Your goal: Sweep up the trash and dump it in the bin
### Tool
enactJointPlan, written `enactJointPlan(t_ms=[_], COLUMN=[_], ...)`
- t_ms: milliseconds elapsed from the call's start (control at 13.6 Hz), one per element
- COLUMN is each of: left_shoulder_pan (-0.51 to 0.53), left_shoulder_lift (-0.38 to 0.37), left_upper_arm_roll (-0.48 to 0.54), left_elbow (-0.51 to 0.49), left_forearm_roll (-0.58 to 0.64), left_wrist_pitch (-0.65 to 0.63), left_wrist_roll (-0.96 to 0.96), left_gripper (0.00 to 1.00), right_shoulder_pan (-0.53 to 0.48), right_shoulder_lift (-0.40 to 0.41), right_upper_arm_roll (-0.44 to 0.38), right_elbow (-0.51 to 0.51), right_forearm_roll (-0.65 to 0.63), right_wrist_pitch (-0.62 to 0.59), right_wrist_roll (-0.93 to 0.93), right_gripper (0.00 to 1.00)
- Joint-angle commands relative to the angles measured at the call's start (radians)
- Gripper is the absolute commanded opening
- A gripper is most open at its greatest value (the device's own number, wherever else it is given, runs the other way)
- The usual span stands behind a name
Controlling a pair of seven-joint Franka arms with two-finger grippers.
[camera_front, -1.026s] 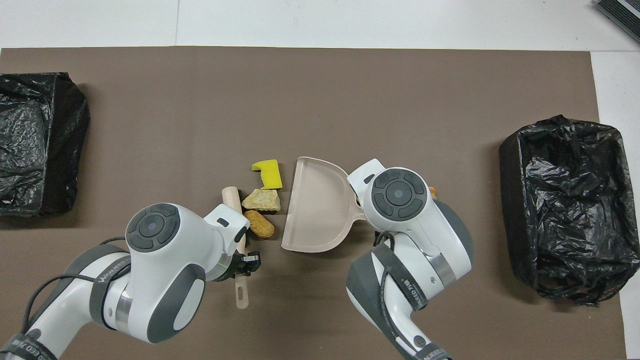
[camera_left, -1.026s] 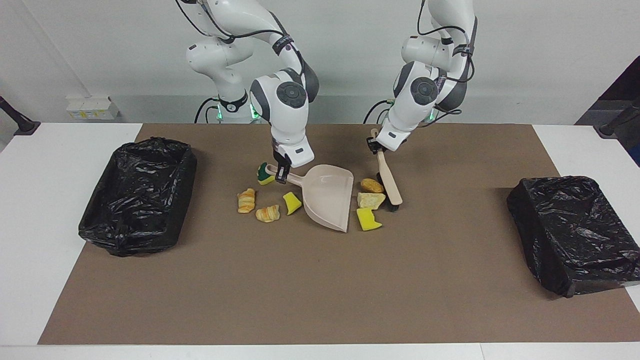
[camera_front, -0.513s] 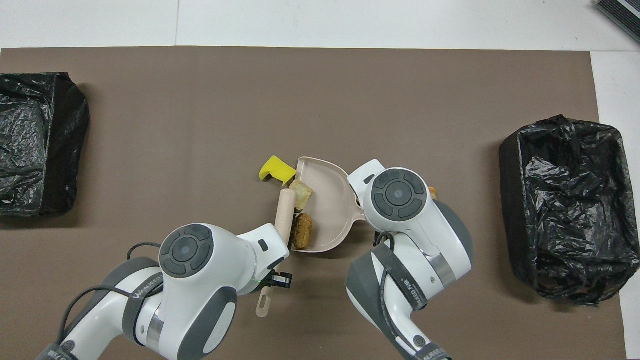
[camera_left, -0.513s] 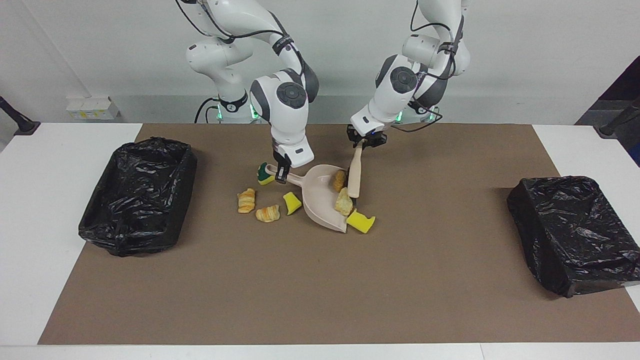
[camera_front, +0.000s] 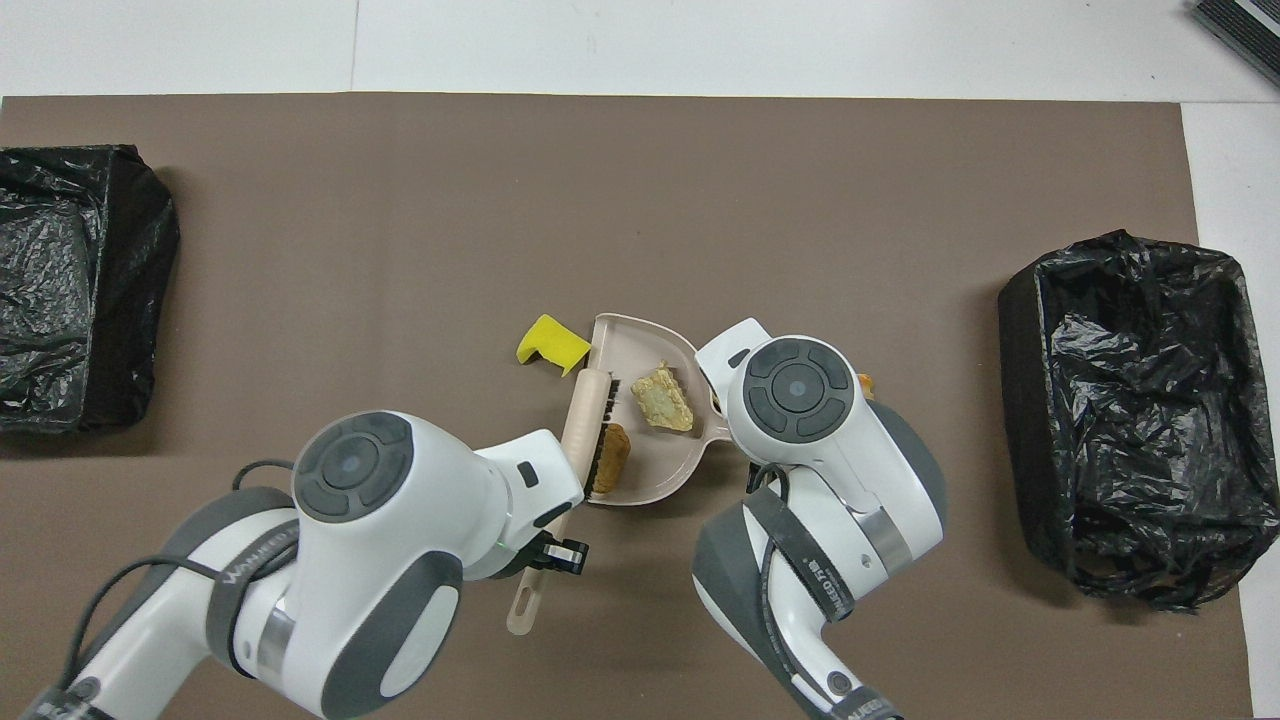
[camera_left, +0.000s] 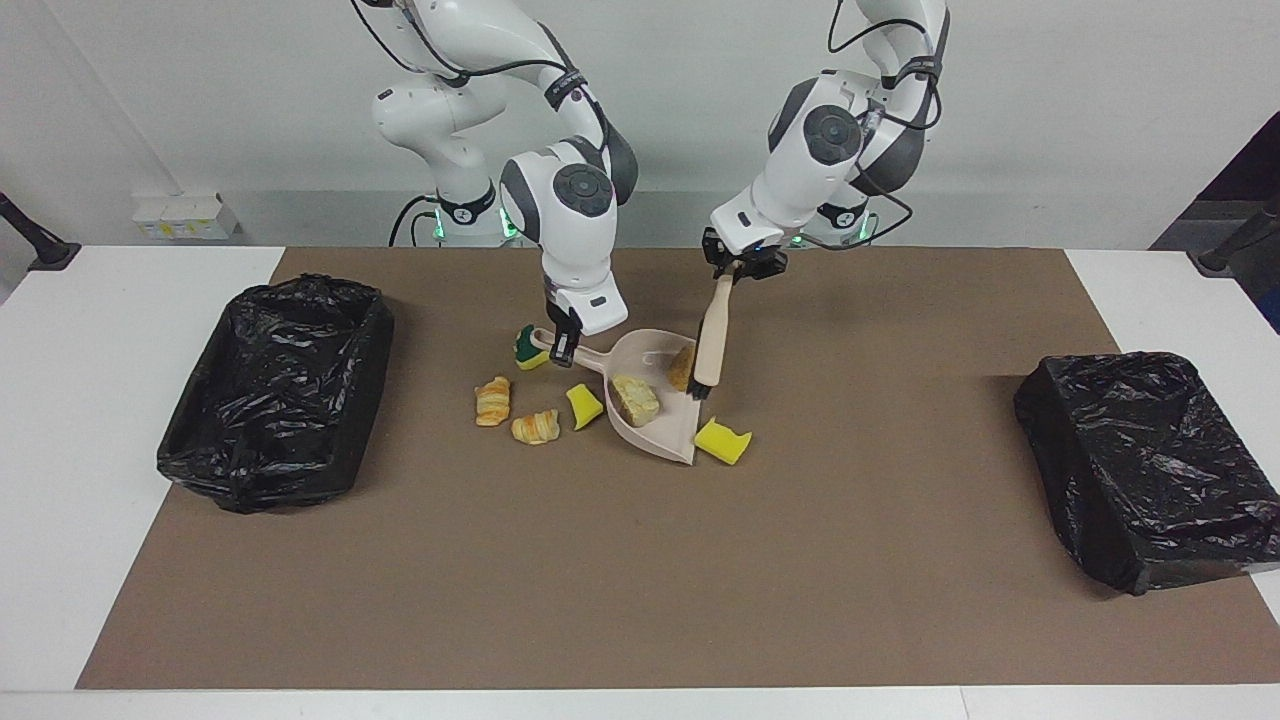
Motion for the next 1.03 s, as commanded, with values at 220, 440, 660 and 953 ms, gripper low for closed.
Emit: enactJointPlan(t_ms=[220,440,660,953], left_shoulder_pan=[0.172,0.168,0.142,0.03], left_shoulder_lift=[0.135,0.227,0.225,0.185], left_upper_arm_roll=[-0.003,-0.005,-0.011,-0.014], left_elbow=[0.068,0.054,0.02,-0.035], left_forearm_roll=[0.145,0.148,0.143,0.038], left_wrist_pitch=[0.022,0.132,0.146,0.148], left_wrist_roll=[0.156,0.186,0.19,0.187], left_gripper=[0.0,0.0,0.0,0.0], right_shoulder_pan=[0.001,0.001,0.001,-0.002], right_shoulder_lift=[-0.026,-0.026,-0.026,-0.026], right_upper_arm_roll=[0.006,0.006,0.006,0.006], right_elbow=[-0.036,-0.036,-0.036,-0.041], right_forearm_roll=[-0.021,-0.021,-0.021,-0.021], right_wrist_pitch=[0.027,0.027,0.029,0.026], right_wrist_roll=[0.036,0.036,0.036,0.032], right_gripper=[0.0,0.0,0.0,0.0])
